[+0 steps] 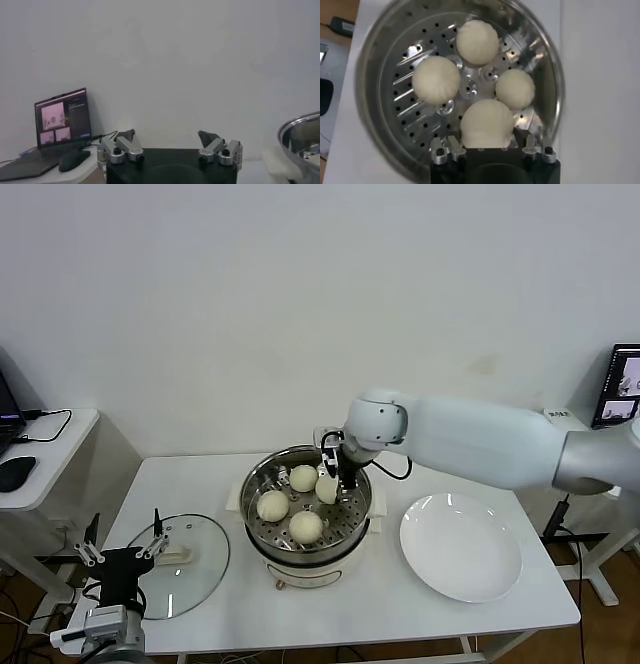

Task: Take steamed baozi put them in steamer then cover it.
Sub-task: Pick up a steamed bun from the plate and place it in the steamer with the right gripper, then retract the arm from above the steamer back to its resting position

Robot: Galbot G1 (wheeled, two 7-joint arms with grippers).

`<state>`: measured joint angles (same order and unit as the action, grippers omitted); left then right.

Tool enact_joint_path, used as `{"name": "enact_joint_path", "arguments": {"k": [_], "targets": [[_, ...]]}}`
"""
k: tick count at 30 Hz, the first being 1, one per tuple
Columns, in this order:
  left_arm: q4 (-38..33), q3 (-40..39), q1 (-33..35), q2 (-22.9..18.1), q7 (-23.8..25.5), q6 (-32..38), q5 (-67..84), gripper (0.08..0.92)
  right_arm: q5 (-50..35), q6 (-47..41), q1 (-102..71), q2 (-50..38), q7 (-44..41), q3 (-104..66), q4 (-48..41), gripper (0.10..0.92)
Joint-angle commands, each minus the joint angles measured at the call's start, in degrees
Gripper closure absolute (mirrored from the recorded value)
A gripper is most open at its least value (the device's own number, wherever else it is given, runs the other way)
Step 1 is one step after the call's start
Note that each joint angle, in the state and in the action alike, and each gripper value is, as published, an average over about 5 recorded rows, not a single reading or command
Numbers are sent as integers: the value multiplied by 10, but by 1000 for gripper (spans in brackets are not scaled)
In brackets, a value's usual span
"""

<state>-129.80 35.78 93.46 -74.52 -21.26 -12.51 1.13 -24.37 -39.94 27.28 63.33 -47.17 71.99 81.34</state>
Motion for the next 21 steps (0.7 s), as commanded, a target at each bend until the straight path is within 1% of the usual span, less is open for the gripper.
{"name": "enact_joint_path", "arguments": {"k": [1, 8, 11, 13, 15, 18, 21], "targets": [[3, -1, -2, -1, 0, 0, 0, 177, 27, -15, -35, 26, 10, 4, -33, 372], [3, -2, -2, -2, 0, 0, 0, 177, 31, -16, -36, 11, 13, -10, -21, 363], [2, -1, -2, -1, 1, 0, 2, 177, 27, -16, -22, -10, 9, -23, 4, 306], [2, -1, -2, 0, 2, 0, 9, 177, 22, -16, -11, -36, 9, -38, 30, 253], [3, -2, -2, 2, 2, 3, 19, 177, 16, -15, -7, -65, 16, -57, 59, 219], [7, -4, -3, 3, 0, 14, 32, 177, 10, -12, -19, -122, 65, -93, 111, 205], [16, -5, -3, 4, -2, 29, 34, 177, -15, -1, -55, -187, 156, -134, 162, 203]]}}
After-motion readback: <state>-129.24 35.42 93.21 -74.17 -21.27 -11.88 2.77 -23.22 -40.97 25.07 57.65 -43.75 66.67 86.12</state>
